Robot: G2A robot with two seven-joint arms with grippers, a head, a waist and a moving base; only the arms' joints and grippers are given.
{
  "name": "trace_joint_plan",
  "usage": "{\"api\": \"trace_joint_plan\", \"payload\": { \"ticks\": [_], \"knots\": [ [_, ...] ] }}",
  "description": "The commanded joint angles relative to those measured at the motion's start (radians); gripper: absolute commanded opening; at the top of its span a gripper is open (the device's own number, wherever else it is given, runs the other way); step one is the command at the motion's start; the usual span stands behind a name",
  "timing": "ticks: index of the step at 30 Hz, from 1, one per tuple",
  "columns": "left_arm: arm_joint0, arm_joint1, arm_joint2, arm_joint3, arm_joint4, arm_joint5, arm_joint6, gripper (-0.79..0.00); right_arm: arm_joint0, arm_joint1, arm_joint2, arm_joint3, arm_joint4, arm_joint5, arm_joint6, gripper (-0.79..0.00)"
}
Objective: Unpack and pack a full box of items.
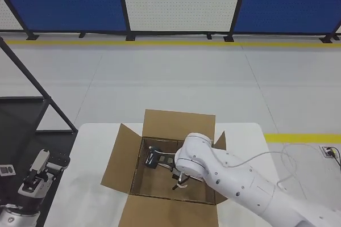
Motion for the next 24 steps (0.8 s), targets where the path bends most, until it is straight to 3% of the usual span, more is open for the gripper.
{"api": "trace_joint_plan", "payload": {
  "ticks": [1, 7, 17, 20, 24],
  "knots": [
    [0.000, 0.000, 0.000, 0.000, 0.000, 0.000, 0.000, 0.000, 0.007, -0.019, -0.019, 0.074, -0.003, -0.050, -0.024, -0.785],
    [0.000, 0.000, 0.000, 0.000, 0.000, 0.000, 0.000, 0.000, 0.028, -0.091, -0.066, 0.232, 0.015, -0.125, -0.056, -0.785],
    [0.000, 0.000, 0.000, 0.000, 0.000, 0.000, 0.000, 0.000, 0.046, -0.206, -0.132, 0.405, -0.023, -0.163, -0.056, -0.785],
    [0.000, 0.000, 0.000, 0.000, 0.000, 0.000, 0.000, 0.000, 0.049, -0.234, -0.139, 0.458, -0.020, -0.179, -0.051, -0.677],
    [0.000, 0.000, 0.000, 0.000, 0.000, 0.000, 0.000, 0.000, 0.054, -0.267, -0.145, 0.522, -0.021, -0.205, -0.056, -0.637]
  ]
}}
